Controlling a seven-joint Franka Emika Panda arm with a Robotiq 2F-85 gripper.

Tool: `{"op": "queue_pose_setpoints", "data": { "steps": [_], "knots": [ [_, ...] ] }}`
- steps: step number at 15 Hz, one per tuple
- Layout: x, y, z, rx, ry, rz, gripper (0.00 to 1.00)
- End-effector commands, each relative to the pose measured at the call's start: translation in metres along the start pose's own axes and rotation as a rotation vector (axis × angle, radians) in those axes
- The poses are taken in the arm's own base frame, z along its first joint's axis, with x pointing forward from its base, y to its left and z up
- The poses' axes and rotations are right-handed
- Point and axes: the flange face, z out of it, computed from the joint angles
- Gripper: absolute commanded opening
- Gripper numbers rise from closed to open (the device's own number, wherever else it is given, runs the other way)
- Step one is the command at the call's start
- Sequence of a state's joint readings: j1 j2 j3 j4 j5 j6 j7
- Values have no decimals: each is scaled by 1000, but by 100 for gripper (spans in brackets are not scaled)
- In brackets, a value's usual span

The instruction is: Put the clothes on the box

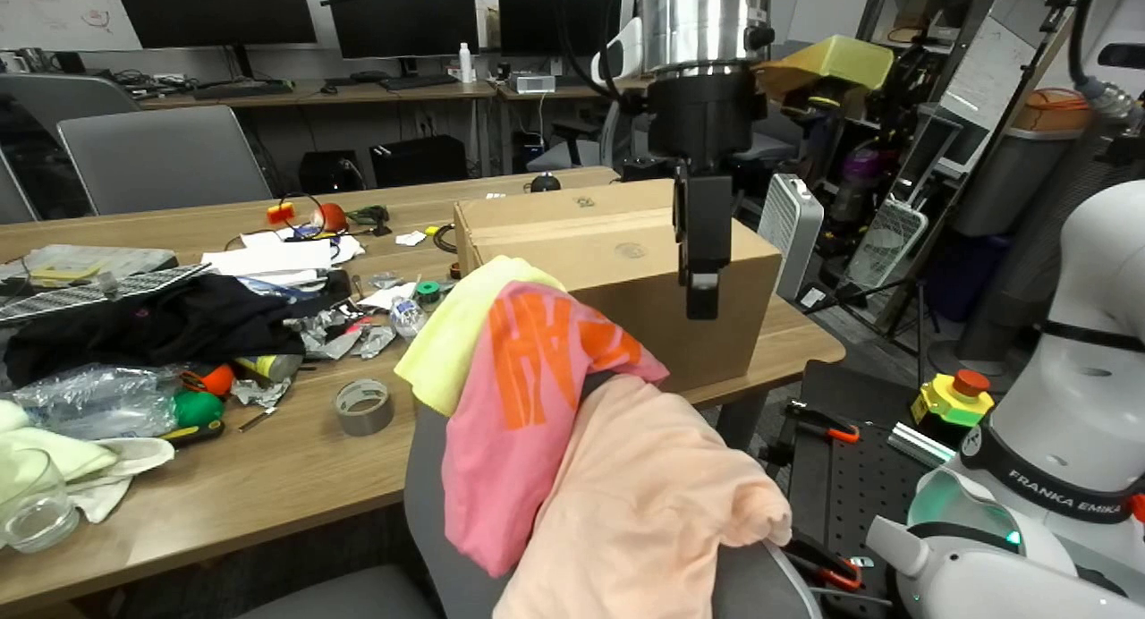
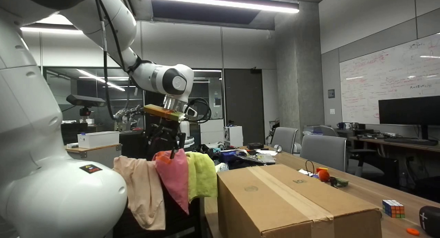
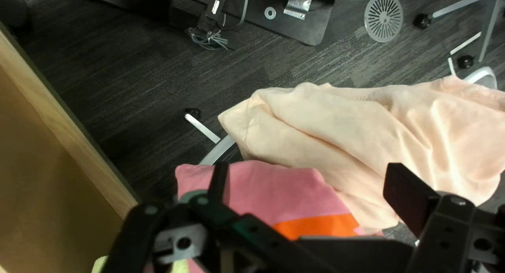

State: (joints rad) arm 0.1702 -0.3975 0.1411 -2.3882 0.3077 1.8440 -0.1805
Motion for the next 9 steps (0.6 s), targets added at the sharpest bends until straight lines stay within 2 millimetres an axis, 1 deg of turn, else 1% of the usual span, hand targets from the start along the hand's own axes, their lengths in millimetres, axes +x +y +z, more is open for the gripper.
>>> {"op": "queue_pose_setpoints", "data": {
  "steps": [1,3,7,9],
  "knots": [
    [-10,-27,-1,-29,15,14,100],
    [-12,-40,1,-22,-25,14,100],
    [-16,-61,12,-18,-96,-10,100],
    [-14,-68,19,-27,-102,-33,100]
  ]
}}
